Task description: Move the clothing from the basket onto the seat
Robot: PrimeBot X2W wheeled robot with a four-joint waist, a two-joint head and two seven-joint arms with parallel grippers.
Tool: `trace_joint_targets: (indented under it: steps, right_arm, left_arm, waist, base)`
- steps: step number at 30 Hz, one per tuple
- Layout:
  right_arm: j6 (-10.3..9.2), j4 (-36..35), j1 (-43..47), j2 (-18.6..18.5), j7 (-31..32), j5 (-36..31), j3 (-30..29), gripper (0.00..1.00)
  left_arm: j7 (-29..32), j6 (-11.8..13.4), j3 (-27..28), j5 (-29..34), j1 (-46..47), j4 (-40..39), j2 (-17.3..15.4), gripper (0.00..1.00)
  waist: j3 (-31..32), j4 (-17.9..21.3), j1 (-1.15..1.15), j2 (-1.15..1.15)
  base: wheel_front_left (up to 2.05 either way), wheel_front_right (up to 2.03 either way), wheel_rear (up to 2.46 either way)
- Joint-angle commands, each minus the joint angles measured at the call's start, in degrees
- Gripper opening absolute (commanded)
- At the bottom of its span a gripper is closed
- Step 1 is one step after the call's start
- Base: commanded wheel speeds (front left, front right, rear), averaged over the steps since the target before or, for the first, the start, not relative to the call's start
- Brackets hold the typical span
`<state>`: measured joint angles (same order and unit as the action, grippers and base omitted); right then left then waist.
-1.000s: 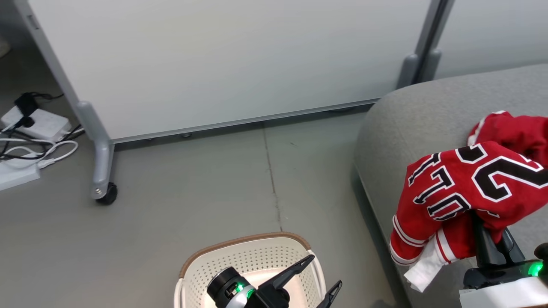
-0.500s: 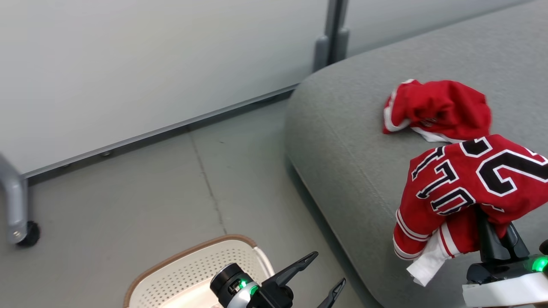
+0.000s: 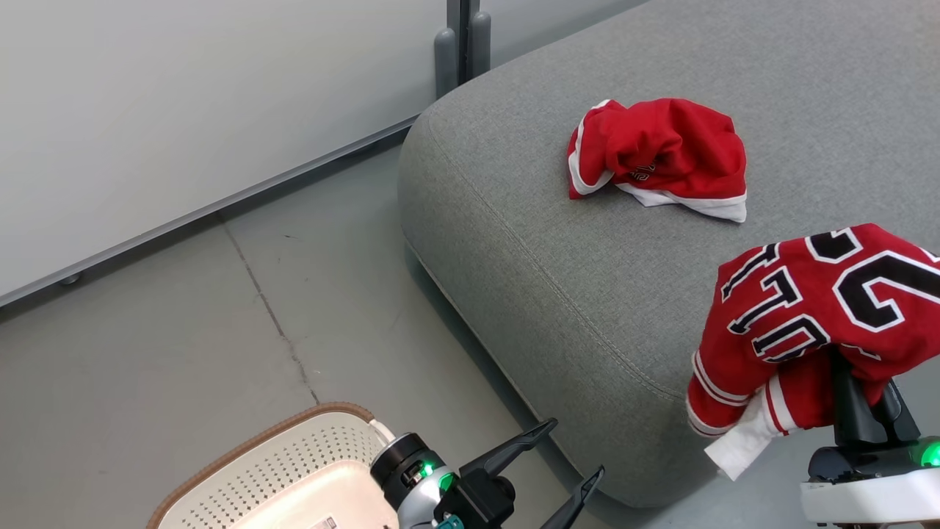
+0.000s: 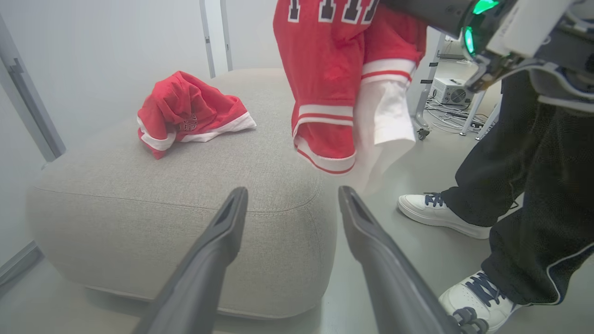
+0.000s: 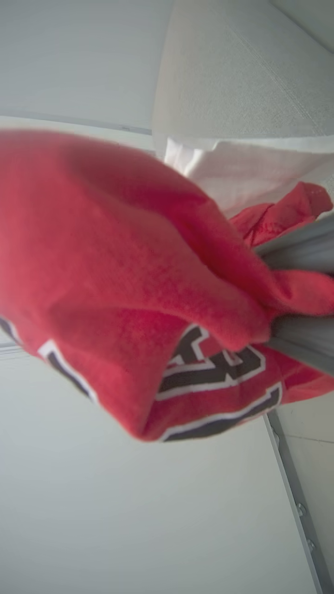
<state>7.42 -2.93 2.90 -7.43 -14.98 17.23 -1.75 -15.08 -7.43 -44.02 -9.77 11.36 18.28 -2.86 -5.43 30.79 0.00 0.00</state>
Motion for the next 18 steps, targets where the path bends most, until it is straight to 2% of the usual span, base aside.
trace_joint_targets:
  steps: [1,8,18]
  right_arm:
    - [0.14,-0.4,0.2,0.1,-0.3,-0.1,-0.5,0.00]
    - [0.14,-0.2,-0.6,0.6,-0.3,0.0,-0.9,0.00]
    - [0.14,-2.3,-6.2,-2.9,-0.3,0.0,-4.1,0.00]
  left_arm:
    - [-0.1,0.0,0.0,-0.3,1.4,0.0,-0.3,1.00]
    - [-0.1,0.0,1.8,0.2,1.6,-0.7,-0.8,1.00]
    - [-0.1,0.0,4.1,2.0,1.7,-2.4,-1.0,1.00]
  waist:
    - [-0.2,0.1,0.00,0.00]
    - [-0.4,-0.1,0.00,0.00]
    - [-3.5,-2.4,0.00,0.00]
  base:
    - [0.00,0.00,0.00]
    - [0.00,0.00,0.00]
    - [0.00,0.00,0.00]
